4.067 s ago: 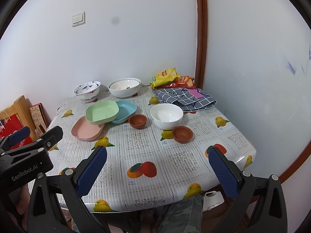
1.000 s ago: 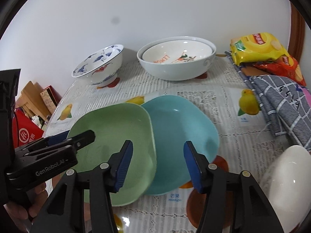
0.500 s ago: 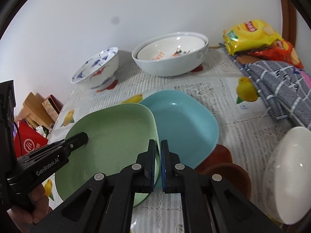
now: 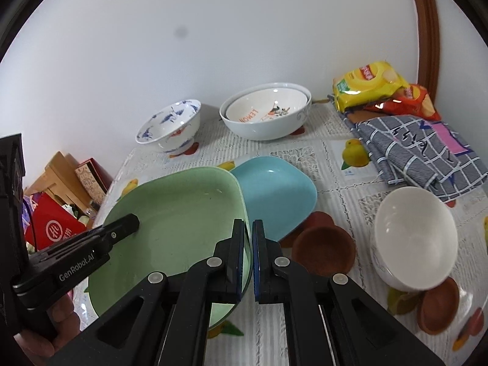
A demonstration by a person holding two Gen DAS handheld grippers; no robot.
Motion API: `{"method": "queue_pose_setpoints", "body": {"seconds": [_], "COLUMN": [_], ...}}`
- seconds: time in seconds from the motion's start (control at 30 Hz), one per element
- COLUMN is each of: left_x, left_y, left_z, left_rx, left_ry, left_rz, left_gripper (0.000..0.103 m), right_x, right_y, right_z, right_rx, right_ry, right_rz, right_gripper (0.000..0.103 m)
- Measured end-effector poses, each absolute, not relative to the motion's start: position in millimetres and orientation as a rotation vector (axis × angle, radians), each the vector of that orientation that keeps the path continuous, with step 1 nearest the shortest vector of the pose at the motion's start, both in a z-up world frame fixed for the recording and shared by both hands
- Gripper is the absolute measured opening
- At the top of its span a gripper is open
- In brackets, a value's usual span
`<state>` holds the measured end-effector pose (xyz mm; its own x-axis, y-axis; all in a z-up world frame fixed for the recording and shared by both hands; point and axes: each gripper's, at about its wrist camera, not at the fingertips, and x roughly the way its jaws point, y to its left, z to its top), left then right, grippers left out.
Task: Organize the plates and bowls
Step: 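Lift the green plate with the right tool and carry it over the pink plate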
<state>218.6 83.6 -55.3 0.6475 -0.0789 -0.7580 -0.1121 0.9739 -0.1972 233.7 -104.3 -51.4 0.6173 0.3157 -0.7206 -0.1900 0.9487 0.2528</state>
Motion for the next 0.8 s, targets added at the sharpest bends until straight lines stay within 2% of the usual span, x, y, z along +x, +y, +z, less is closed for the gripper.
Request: {"method": "queue_pose_setpoints", "body": {"seconds": [0.3, 0.8], "left_x": [186, 159], "left_y": [95, 114], "left_z": [-39, -42], "left_rx": [-0.24, -0.272], "left_ry": [0.836, 0.834], "left_rz": [0.048, 0.087], "left_gripper": [0.011, 0.011], "right_x": [201, 179], "right_y": [-95, -78], "right_z": [-39, -37], "right_rx": [0.169, 0.149], "right_ry": [0.836, 0.836], "right_rz": [0.319, 0.359], "right_gripper": [0.005, 0.005]}}
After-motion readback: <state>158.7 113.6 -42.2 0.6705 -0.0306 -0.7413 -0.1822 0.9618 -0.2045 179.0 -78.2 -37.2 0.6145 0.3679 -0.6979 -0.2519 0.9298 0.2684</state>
